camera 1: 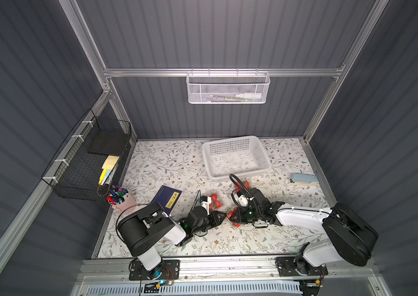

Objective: Pack strawberries into containers
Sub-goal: Close the packing box at the center of the board, then reset both arms

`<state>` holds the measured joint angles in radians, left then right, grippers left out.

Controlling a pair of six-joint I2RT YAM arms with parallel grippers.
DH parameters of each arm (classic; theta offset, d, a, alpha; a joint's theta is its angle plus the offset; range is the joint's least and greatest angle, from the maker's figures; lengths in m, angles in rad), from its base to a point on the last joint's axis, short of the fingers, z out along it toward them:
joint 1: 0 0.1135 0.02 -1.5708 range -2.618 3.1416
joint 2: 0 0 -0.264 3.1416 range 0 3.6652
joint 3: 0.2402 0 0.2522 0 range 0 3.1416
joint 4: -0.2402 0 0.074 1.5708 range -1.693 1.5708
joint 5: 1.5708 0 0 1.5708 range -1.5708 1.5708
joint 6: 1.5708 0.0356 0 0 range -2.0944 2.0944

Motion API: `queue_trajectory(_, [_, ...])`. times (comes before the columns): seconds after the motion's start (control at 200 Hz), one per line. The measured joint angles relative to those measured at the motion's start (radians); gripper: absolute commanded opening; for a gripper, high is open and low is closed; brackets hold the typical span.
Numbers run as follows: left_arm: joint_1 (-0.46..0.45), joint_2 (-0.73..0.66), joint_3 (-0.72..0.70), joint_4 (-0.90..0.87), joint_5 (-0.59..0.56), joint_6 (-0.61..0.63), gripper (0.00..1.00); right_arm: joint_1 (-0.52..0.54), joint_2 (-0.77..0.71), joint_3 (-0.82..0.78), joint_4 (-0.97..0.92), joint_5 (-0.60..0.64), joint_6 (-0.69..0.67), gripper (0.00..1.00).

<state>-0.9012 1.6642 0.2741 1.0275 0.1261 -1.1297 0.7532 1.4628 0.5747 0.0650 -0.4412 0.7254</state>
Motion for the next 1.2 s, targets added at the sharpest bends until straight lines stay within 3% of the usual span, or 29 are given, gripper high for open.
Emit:
queue_trajectory(0.145, [0.000,0.000,0.002,0.007,0.006,0.002,0.18,-0.005,0.002,0.000,0.002,-0.001,0.000,0.06])
queue_trajectory(0.28, [0.000,0.000,0.002,0.007,0.006,0.002,0.20,-0.006,0.007,0.000,0.009,-0.005,0.000,0.06])
queue_trajectory(0.455, [0.001,-0.017,0.008,-0.037,0.003,0.014,0.51,-0.013,-0.003,0.000,-0.001,-0.008,-0.001,0.06])
queue_trajectory(0.56, [0.008,-0.094,0.023,-0.118,-0.018,0.025,0.63,-0.019,-0.036,0.000,-0.051,0.007,-0.008,0.07])
queue_trajectory(0.85, [0.035,-0.284,0.103,-0.319,-0.115,0.064,0.61,-0.050,-0.203,0.000,-0.278,0.105,-0.035,0.08])
queue_trajectory(1.061, [0.052,-0.322,0.282,-0.510,-0.233,0.145,0.65,-0.109,-0.375,0.002,-0.430,0.183,-0.062,0.10])
queue_trajectory(1.146, [0.081,-0.341,0.358,-0.563,-0.283,0.192,0.75,-0.137,-0.445,0.018,-0.511,0.225,-0.078,0.16])
queue_trajectory(1.176, [0.095,-0.349,0.385,-0.583,-0.308,0.203,0.82,-0.147,-0.470,0.023,-0.535,0.242,-0.087,0.23])
queue_trajectory(1.201, [0.108,-0.357,0.409,-0.603,-0.338,0.211,0.90,-0.159,-0.492,0.029,-0.556,0.260,-0.100,0.35])
